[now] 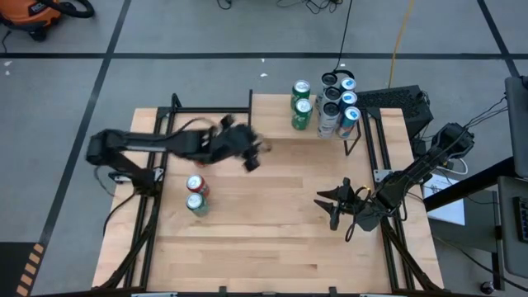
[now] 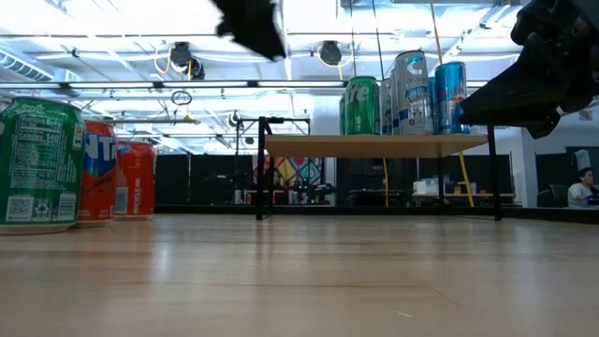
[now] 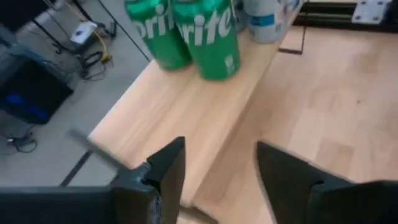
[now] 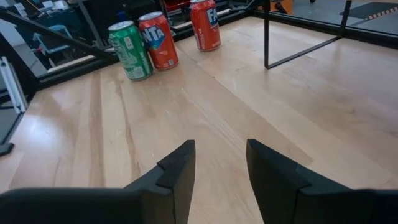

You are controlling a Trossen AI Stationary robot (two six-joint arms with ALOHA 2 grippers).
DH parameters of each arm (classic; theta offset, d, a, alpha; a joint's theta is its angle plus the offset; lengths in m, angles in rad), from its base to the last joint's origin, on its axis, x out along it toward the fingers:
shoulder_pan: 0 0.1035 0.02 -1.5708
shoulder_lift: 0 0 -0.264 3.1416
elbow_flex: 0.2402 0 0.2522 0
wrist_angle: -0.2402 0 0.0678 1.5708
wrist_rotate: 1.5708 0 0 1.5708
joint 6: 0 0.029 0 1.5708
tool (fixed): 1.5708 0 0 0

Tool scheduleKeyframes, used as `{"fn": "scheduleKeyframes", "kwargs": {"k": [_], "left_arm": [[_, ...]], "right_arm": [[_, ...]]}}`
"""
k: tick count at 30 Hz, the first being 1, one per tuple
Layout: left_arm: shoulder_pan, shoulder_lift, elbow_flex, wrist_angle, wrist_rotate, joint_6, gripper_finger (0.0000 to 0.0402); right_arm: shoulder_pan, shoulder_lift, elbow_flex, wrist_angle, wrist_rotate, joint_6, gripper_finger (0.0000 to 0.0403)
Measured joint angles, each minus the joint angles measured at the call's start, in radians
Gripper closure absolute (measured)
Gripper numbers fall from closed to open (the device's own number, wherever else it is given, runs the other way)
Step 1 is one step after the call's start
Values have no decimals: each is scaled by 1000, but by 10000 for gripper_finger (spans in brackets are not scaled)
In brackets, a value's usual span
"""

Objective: Place canned beverage on shelf
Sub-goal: Put the green soda can on the shelf aligned with the other green soda can

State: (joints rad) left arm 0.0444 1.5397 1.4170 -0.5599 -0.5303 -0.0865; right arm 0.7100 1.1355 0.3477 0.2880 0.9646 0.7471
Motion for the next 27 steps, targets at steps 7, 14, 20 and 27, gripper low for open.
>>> {"fn": "scheduleKeyframes", "kwargs": {"k": [7,14,20,27], "left_arm": [[-217,-309,-388,-51,-51,-320,215],[-411,-475,-488,-237,-30,-727,215],[-537,-499,-470,-270,55,-808,203],[-654,-496,-462,-475,85,-1085,167]], "right_arm": [[12,2,0,-4,3,-2,271],[10,7,0,-5,21,-3,271],[-4,7,0,-3,34,-6,271],[-22,7,0,8,35,-2,271]]}}
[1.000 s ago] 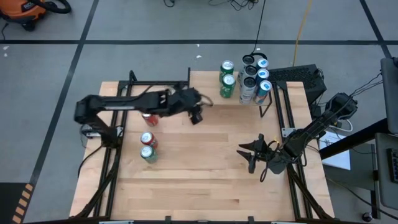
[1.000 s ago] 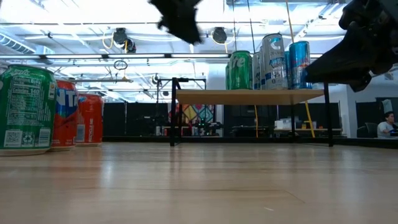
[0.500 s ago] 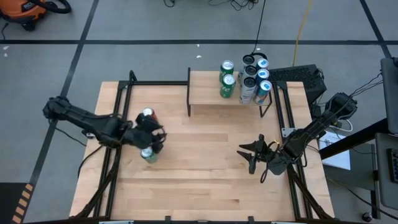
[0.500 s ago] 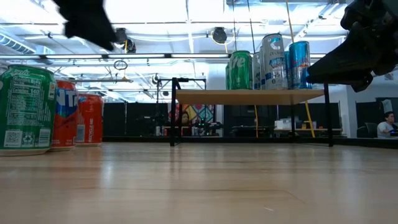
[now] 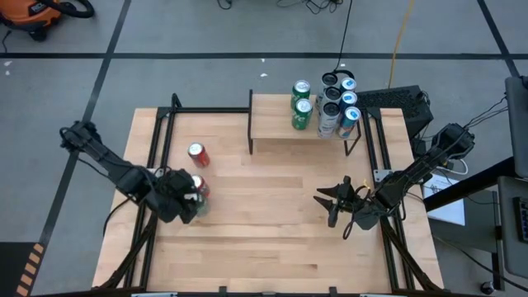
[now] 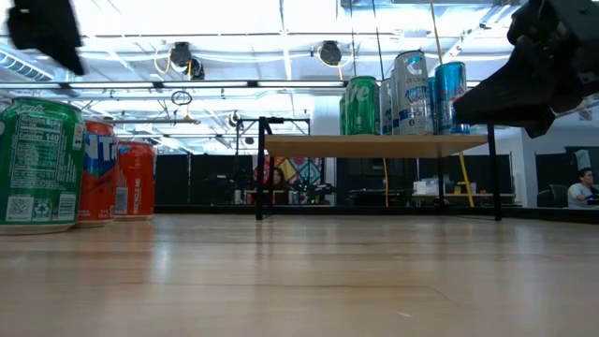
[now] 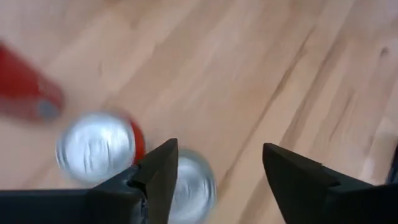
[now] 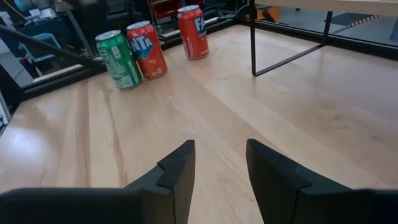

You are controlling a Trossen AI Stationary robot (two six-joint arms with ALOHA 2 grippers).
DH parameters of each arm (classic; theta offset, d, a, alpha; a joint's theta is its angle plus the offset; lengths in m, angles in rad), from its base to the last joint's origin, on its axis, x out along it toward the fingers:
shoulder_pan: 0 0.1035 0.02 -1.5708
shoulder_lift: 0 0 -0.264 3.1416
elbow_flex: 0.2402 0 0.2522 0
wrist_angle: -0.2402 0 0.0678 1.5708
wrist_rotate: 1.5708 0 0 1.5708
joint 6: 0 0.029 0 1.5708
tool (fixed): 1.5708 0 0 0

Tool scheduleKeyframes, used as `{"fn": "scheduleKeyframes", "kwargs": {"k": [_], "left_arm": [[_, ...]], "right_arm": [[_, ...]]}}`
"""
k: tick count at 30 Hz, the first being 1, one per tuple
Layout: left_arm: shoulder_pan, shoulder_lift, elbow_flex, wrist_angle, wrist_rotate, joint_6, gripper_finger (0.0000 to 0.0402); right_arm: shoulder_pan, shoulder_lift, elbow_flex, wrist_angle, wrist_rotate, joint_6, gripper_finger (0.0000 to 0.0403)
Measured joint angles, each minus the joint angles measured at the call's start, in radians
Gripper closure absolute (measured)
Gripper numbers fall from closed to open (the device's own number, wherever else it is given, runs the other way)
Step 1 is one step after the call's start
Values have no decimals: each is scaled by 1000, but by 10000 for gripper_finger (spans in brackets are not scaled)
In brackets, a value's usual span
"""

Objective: Place canned beverage on shelf
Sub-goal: Put the green soda can on the shelf aligned with the other green soda can

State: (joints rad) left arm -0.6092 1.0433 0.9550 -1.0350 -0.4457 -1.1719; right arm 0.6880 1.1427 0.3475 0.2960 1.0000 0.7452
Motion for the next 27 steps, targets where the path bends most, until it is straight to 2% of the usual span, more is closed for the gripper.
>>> {"fn": "scheduleKeyframes", "kwargs": {"k": [4,11,17,21,27], "left_arm": [[-37,8,0,-50,33,-117,135],[-53,51,0,-71,57,-134,73],[-52,99,0,-199,132,-233,28],[-53,111,0,-184,137,-236,12],[-52,149,-16,-154,134,-228,8]], "right_arm": [[0,0,0,24,19,-9,271],[-1,0,0,36,28,-14,271],[-1,0,0,36,26,-15,271],[-1,0,0,36,25,-14,271],[-1,0,0,36,25,-8,271]]}}
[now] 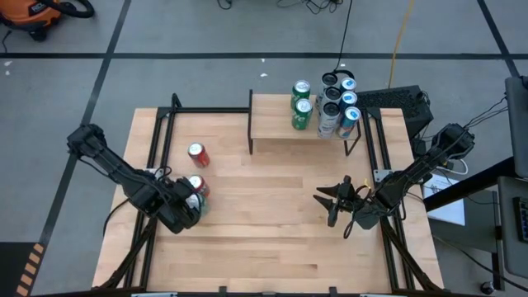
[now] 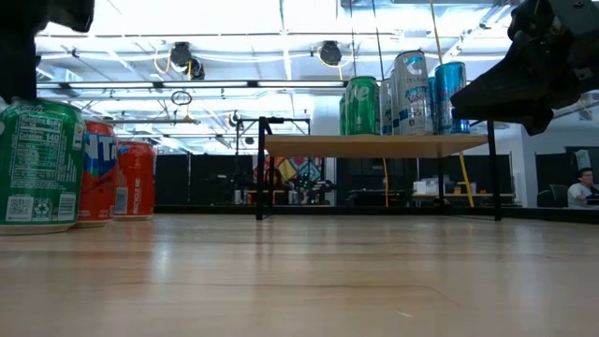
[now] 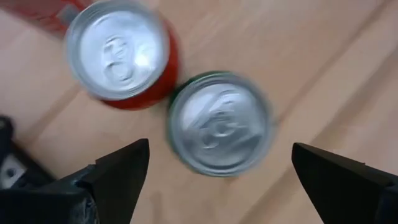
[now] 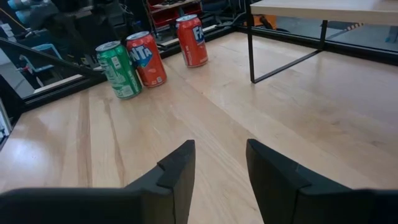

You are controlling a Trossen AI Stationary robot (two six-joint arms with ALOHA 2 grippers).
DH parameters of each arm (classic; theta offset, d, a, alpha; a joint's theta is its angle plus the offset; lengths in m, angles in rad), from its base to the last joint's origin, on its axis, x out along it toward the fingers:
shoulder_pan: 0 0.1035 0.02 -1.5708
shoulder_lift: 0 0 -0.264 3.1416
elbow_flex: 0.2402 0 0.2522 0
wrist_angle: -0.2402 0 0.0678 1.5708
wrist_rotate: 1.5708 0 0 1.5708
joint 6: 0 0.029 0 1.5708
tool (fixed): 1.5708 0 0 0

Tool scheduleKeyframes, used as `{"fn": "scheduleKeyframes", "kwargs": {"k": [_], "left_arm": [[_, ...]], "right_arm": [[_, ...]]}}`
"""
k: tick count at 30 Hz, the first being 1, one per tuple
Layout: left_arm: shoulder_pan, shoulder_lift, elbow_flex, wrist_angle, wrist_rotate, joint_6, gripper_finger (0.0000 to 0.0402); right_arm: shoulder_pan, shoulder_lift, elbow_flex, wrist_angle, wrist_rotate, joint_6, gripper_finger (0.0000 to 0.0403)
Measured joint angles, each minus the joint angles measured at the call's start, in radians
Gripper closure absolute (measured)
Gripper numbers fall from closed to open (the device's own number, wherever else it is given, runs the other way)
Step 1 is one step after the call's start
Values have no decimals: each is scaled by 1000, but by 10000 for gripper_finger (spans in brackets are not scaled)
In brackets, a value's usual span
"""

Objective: Place canned beverage on shelf
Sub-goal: Put the green soda can on the shelf aligned with the other green soda can

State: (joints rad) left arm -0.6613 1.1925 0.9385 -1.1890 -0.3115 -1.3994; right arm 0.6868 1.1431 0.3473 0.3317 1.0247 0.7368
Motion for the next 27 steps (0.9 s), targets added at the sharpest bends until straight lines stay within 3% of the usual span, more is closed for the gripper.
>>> {"fn": "scheduleKeyframes", "kwargs": {"k": [8,20,27], "left_arm": [[7,55,-21,27,17,-35,17],[89,112,-19,230,7,-2,133],[156,170,-21,499,-1,113,118]], "right_arm": [[0,0,0,0,-4,3,271],[0,0,0,0,-4,7,271],[0,0,0,10,-5,6,271]]}}
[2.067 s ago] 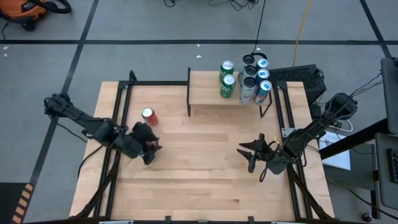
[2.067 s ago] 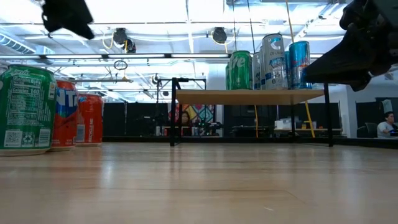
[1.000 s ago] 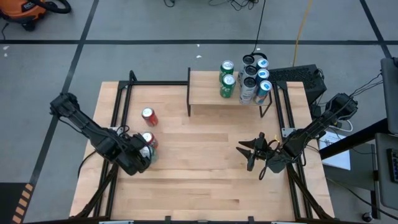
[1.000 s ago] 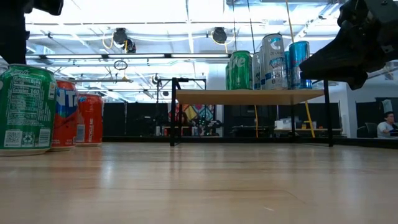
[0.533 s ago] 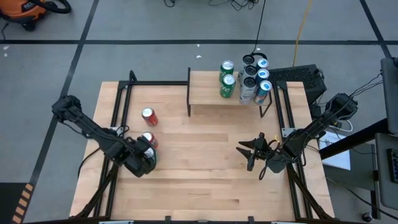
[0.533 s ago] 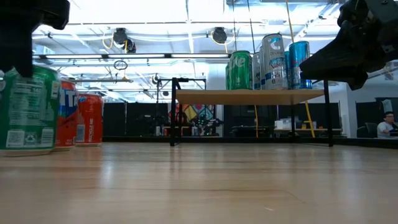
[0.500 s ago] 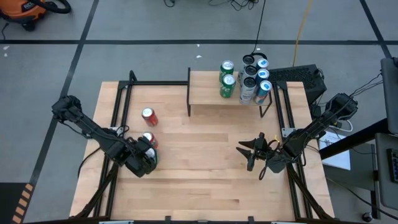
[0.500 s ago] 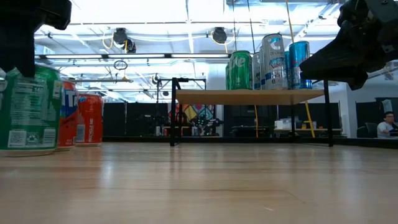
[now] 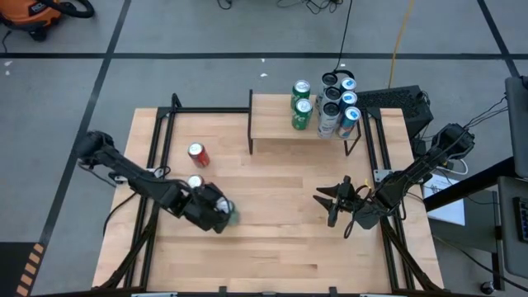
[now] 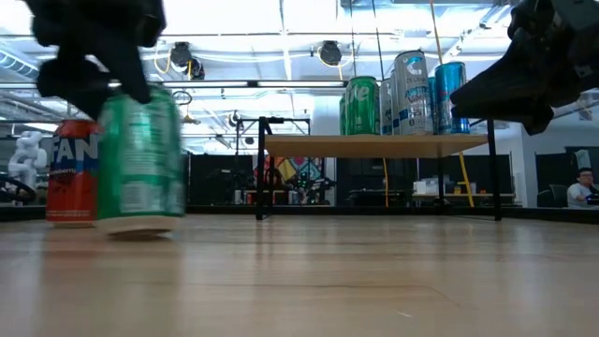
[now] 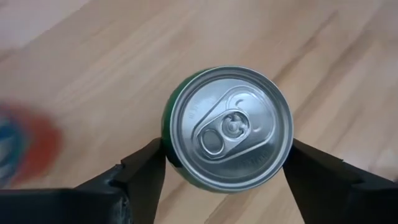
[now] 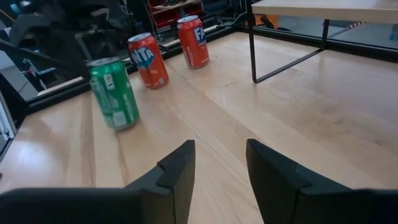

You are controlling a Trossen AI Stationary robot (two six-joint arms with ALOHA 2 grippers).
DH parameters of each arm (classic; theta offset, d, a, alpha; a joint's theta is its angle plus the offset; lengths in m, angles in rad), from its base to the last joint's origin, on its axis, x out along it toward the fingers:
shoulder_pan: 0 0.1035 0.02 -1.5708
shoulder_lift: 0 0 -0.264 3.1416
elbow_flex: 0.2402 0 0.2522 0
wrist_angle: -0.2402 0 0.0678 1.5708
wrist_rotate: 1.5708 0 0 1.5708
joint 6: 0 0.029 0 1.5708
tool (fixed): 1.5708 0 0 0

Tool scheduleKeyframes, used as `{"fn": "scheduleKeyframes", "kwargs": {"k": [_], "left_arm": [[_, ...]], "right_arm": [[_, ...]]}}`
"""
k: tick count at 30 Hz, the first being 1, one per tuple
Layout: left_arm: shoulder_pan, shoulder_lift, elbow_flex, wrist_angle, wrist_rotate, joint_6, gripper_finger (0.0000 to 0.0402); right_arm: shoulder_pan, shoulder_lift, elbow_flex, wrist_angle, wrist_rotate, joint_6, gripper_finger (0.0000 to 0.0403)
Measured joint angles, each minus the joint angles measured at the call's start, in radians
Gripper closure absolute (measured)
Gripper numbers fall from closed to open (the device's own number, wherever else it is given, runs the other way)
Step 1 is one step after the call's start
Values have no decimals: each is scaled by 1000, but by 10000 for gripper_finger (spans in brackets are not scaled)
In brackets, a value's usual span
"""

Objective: Place canned beverage on shelf
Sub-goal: Put the green soda can on the shelf aligned with the other green soda can

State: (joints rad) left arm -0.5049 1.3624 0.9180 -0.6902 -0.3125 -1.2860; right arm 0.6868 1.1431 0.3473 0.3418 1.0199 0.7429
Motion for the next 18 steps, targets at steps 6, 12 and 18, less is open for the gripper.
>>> {"fn": "scheduleKeyframes", "kwargs": {"k": [6,12,18], "left_arm": [[47,81,3,145,-30,118,104],[64,125,2,276,-44,301,103],[62,163,34,333,-32,481,102]], "right_arm": [[0,0,0,42,0,-48,271],[0,18,0,87,-35,-148,268],[0,131,0,265,-91,-288,227]]}}
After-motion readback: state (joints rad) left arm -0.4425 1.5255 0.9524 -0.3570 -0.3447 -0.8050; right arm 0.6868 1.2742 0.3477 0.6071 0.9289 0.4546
